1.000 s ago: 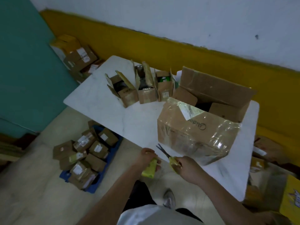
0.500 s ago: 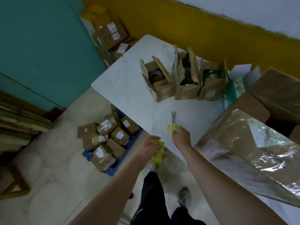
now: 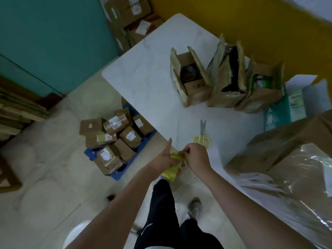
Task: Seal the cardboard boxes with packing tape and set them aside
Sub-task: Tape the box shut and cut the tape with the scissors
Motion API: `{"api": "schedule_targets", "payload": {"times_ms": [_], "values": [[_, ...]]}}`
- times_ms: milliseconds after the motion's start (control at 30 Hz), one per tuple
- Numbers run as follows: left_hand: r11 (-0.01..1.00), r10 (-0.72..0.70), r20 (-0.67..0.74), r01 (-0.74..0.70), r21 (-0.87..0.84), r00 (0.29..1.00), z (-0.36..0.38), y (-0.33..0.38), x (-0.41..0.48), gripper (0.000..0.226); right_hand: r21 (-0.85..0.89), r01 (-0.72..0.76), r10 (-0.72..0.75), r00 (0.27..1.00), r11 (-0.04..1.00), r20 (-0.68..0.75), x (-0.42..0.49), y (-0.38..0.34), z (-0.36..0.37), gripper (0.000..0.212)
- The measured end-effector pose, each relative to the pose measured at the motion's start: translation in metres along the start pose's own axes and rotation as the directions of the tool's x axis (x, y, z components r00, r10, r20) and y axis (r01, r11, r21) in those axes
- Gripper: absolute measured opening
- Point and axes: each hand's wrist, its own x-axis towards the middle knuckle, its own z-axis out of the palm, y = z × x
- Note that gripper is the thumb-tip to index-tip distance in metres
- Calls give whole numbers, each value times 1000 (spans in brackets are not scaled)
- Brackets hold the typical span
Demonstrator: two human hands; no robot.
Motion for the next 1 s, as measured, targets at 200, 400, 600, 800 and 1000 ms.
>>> {"api": "schedule_targets", "payload": {"times_ms": [200,400,600,800,1000], "values": [[1000,-3,-56,2,-21,998,-34,-13,54,78,-102,113,-121,990,988,-78,46,-8,28,11],[992,11,-218,17,126,976,-36,-15,90,24,-221,112,-151,973,969,-172,88,8,51,16],[961,43,-231,22,274,972,-47,-42,101,96,-158,74,-110,966,985,-232,77,13,77,13],[992,69,-266,-37,123,962,-45,-39,126,73,-399,66,-188,943,915,-276,93,6,71,20],[992,65,-368,-22,122,928,-42,-37,129,54,-591,-62,-70,978,804,-198,101,11,39,57]]}}
